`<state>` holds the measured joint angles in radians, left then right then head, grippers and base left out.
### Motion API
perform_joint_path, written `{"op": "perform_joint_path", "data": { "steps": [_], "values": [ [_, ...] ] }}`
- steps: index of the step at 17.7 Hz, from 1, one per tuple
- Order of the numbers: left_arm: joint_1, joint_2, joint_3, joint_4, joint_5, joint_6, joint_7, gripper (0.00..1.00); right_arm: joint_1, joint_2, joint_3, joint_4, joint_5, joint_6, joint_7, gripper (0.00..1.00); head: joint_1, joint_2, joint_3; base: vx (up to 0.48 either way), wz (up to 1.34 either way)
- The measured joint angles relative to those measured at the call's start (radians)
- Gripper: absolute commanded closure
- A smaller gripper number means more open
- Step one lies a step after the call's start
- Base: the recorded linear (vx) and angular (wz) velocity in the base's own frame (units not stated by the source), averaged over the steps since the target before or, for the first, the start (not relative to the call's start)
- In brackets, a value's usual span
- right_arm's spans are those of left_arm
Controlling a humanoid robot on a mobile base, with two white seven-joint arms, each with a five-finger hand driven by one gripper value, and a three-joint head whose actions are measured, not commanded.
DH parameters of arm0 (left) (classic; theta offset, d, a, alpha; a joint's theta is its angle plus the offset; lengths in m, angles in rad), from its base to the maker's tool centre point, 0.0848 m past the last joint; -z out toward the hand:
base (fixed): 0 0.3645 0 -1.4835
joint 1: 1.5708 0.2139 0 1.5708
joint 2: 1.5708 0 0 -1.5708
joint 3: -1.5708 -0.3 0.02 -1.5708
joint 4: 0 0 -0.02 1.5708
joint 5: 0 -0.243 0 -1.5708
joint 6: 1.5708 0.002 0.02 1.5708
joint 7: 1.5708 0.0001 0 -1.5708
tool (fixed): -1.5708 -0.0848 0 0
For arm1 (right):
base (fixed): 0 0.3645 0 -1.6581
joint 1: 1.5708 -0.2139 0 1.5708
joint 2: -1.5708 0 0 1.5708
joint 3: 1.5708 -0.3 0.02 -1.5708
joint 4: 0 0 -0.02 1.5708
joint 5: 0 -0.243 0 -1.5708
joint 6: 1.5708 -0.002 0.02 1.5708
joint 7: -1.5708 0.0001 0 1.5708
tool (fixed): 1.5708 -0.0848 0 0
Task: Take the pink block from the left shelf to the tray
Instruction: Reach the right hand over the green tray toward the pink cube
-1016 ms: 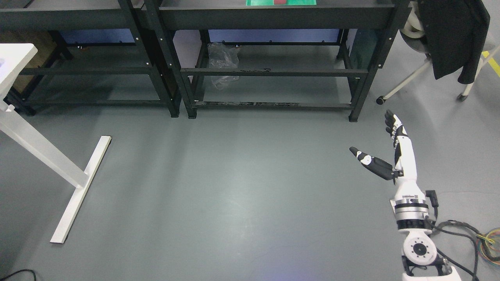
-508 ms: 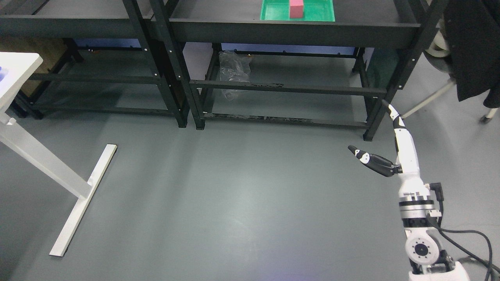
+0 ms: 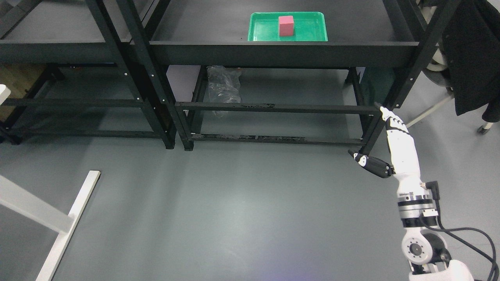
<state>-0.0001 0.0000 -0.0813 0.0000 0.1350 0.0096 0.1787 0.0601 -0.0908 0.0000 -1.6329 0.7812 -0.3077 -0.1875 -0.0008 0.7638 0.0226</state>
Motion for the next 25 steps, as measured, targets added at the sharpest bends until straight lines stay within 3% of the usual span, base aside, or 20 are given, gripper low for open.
{"op": "perform_joint_path", "data": {
  "steps": [9, 25],
  "values": [
    [0.0, 0.0, 0.0, 0.0, 0.0, 0.0, 0.0, 0.0, -0.034, 0.01, 0.0, -0.001, 0.189, 0.003, -0.006, 0.02, 0.0, 0.0, 0.0, 0.239, 0.07],
    [0.0, 0.0, 0.0, 0.0, 0.0, 0.0, 0.0, 0.0, -0.059, 0.018, 0.0, -0.001, 0.153, -0.066, -0.01, 0.02, 0.0, 0.0, 0.0, 0.241, 0.07]
  ]
}}
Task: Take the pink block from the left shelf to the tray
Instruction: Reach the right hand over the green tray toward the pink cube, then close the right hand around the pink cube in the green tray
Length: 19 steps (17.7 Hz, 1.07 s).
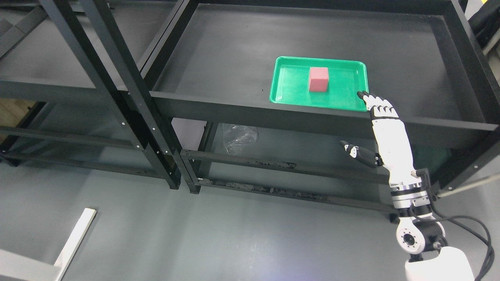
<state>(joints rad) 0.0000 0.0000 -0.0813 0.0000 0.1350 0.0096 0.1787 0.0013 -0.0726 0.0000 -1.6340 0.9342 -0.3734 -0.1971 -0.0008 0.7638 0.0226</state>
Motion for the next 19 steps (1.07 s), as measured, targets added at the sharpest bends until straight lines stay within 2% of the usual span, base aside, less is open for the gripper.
{"op": "perform_joint_path", "data": {
  "steps": [13, 19],
  "values": [
    [0.0, 0.0, 0.0, 0.0, 0.0, 0.0, 0.0, 0.0, -0.001, 0.022, 0.015, 0.005, -0.065, 0.005, 0.183, 0.02, 0.0, 0.0, 0.0, 0.255, 0.01],
    [0.0, 0.0, 0.0, 0.0, 0.0, 0.0, 0.0, 0.0, -0.001, 0.025, 0.041, 0.01, -0.061, 0.007, 0.32, 0.02, 0.0, 0.0, 0.0, 0.224, -0.04]
  ]
}}
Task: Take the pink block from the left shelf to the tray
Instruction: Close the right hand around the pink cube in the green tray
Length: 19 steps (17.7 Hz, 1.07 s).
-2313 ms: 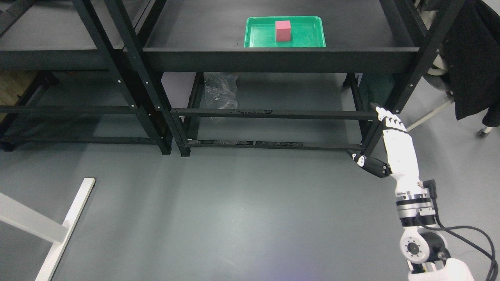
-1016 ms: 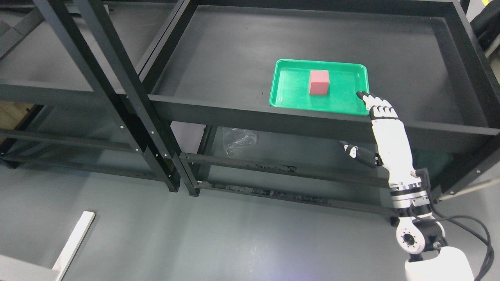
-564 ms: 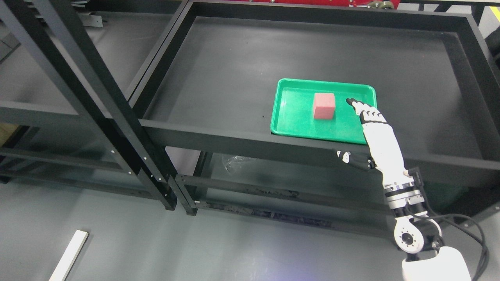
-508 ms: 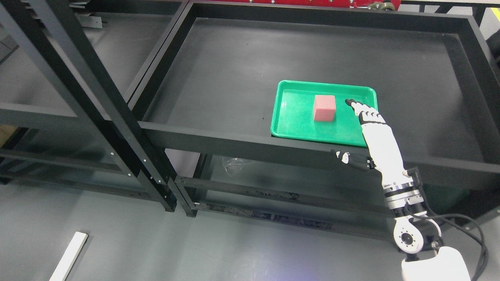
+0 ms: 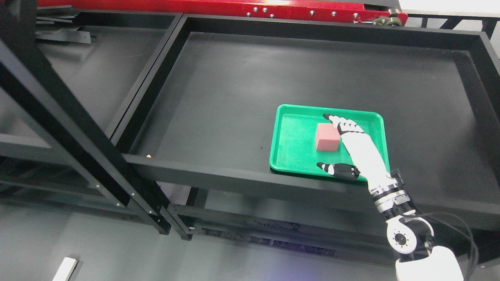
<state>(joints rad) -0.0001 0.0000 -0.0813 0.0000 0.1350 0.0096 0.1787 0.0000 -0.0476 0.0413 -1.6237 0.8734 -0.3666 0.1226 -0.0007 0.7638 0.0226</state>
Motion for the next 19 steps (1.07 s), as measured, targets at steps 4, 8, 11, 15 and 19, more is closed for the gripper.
{"op": "perform_joint_path", "data": {
  "steps": [4, 8, 11, 15, 19],
  "values": [
    [0.0, 0.0, 0.0, 0.0, 0.0, 0.0, 0.0, 0.0, 0.0, -0.003, 0.015, 0.011, 0.012, 0.001, 0.059, 0.02, 0.0, 0.0, 0.0, 0.195, -0.11],
    [0.0, 0.0, 0.0, 0.0, 0.0, 0.0, 0.0, 0.0, 0.0, -0.006, 0.029, 0.022, 0.062, 0.003, 0.123, 0.02, 0.0, 0.0, 0.0, 0.171, -0.16],
    [0.0, 0.0, 0.0, 0.0, 0.0, 0.0, 0.0, 0.0, 0.0, -0.008, 0.036, 0.03, 0.104, 0.003, 0.129, 0.02, 0.0, 0.0, 0.0, 0.137, -0.09],
    [0.0, 0.0, 0.0, 0.0, 0.0, 0.0, 0.0, 0.0, 0.0, -0.01, 0.05, 0.044, 0.151, 0.003, 0.137, 0.02, 0.0, 0.0, 0.0, 0.103, -0.05],
    [0.0, 0.0, 0.0, 0.0, 0.0, 0.0, 0.0, 0.0, 0.0, -0.011, 0.064, 0.058, 0.195, 0.003, 0.147, 0.02, 0.0, 0.0, 0.0, 0.069, -0.04]
  ]
}}
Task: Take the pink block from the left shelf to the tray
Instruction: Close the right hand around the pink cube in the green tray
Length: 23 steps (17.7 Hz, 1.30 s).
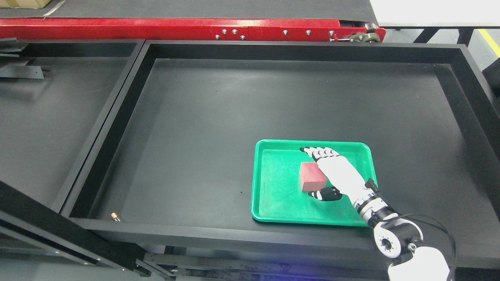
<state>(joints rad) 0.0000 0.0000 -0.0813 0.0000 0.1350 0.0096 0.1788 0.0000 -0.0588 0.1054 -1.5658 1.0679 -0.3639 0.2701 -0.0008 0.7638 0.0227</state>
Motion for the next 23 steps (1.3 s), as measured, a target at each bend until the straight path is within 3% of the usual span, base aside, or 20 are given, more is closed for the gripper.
{"op": "perform_joint_path", "data": {
  "steps": [5, 10, 14, 18, 23],
  "values": [
    [0.0, 0.0, 0.0, 0.0, 0.0, 0.0, 0.0, 0.0, 0.0, -0.001, 0.015, 0.021, 0.037, 0.0, 0.011, 0.06, 0.0, 0.0, 0.0, 0.045, 0.0],
    [0.0, 0.0, 0.0, 0.0, 0.0, 0.0, 0.0, 0.0, 0.0, -0.002, 0.027, 0.041, 0.066, 0.0, 0.013, 0.3, 0.0, 0.0, 0.0, 0.037, 0.0],
    [0.0, 0.0, 0.0, 0.0, 0.0, 0.0, 0.0, 0.0, 0.0, -0.002, 0.033, 0.057, 0.089, 0.001, 0.015, 0.57, 0.0, 0.0, 0.0, 0.03, 0.0],
    [0.0, 0.0, 0.0, 0.0, 0.0, 0.0, 0.0, 0.0, 0.0, -0.002, 0.035, 0.069, 0.099, 0.001, 0.001, 0.94, 0.0, 0.0, 0.0, 0.013, 0.0],
    [0.0, 0.0, 0.0, 0.0, 0.0, 0.0, 0.0, 0.0, 0.0, -0.001, 0.029, 0.08, 0.084, 0.004, -0.088, 0.96, 0.0, 0.0, 0.0, 0.0, 0.0]
  ]
}}
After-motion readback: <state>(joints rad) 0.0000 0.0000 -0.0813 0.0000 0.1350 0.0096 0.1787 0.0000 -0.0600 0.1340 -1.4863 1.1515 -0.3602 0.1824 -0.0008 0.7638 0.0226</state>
